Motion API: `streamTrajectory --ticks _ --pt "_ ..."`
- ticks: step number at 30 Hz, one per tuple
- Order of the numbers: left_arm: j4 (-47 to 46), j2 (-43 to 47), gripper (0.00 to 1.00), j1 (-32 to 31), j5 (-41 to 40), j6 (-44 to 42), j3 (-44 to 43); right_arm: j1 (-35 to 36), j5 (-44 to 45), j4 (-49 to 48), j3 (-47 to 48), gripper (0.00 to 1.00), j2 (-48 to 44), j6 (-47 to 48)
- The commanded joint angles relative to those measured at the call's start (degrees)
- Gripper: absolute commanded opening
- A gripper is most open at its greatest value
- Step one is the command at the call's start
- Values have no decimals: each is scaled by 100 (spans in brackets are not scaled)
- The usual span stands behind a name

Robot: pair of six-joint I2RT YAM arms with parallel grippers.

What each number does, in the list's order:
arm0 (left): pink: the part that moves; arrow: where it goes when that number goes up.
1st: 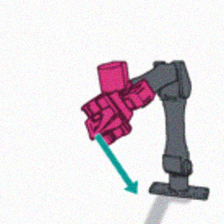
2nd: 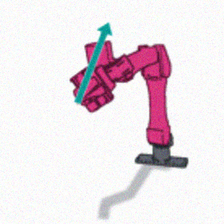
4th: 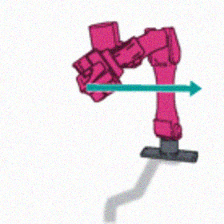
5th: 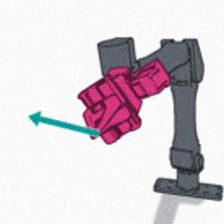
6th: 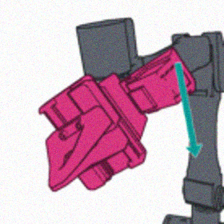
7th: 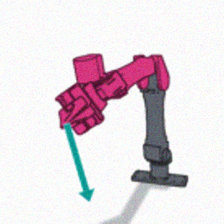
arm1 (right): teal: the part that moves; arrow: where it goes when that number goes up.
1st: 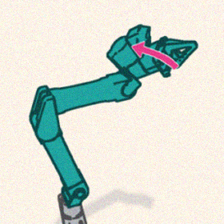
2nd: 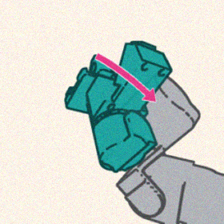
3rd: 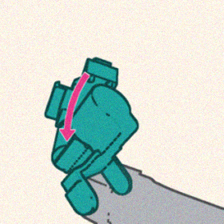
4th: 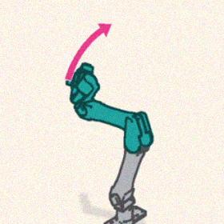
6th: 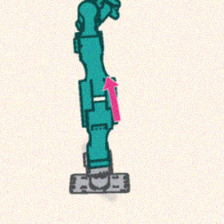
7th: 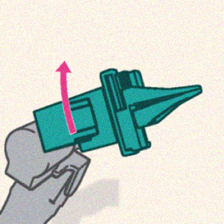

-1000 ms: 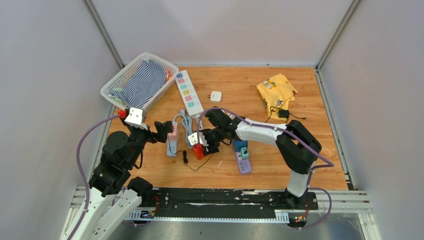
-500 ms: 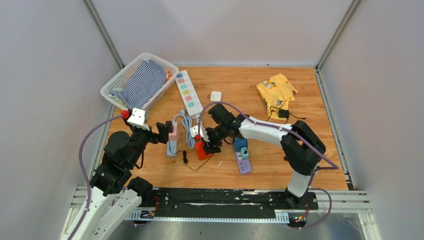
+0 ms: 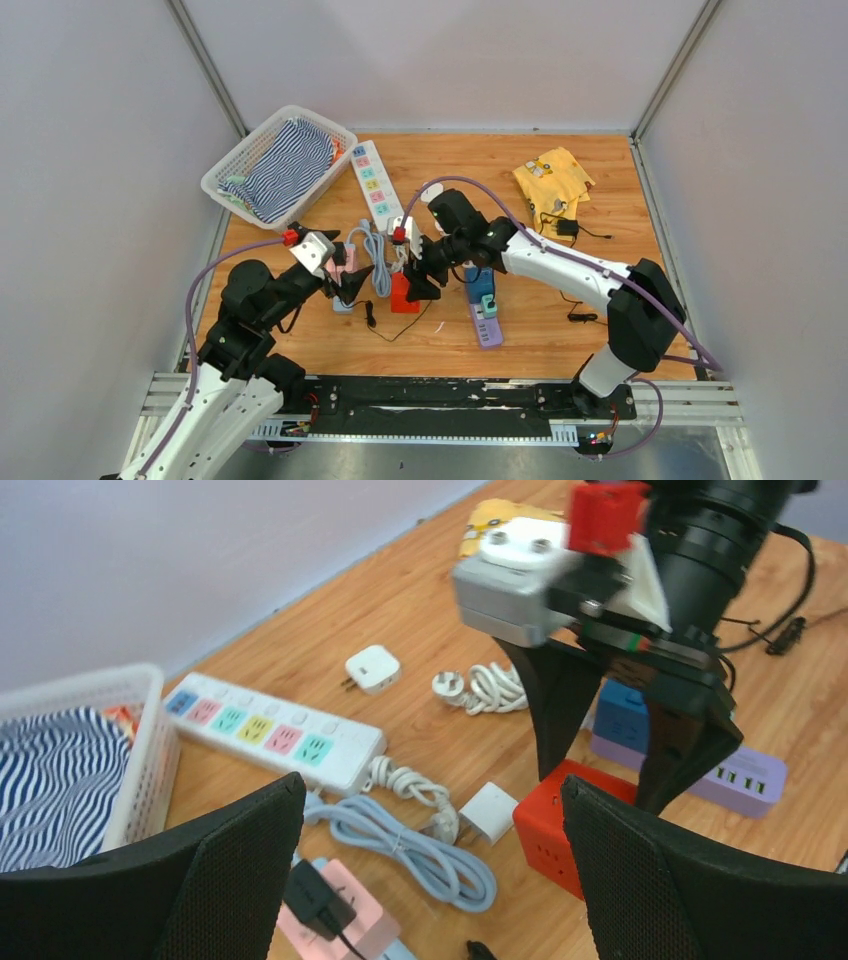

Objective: Insert the plug
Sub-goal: Pick up the plug from the center of the board.

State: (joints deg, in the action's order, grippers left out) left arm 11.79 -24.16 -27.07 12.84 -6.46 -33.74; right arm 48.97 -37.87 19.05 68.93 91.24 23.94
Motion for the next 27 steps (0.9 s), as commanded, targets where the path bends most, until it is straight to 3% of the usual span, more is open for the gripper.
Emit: streamTrajectory --ticks 1,7,12,16,22,27 --pt "-375 -148 100 35 1179 -683 -52 -126 -405 455 265 4 -273 -1524" --pt "-412 -311 100 26 2118 -1576 -117 -297 -1077 468 206 4 -604 -2904" --pt "443 -681 100 18 2852 -2966 -468 -659 -1627 391 183 2 -659 -4165" --pt "849 -868 97 -95 3219 -3955 -597 -841 -2137 390 171 0 -558 -4541" --pt "1495 -1415 92 -746 2913 -5471 -730 -881 -2321 396 97 0 -519 -4651" --pt "1539 -1650 89 -1245 2363 -5549 -757 -894 -2263 437 77 0 -446 -4736"
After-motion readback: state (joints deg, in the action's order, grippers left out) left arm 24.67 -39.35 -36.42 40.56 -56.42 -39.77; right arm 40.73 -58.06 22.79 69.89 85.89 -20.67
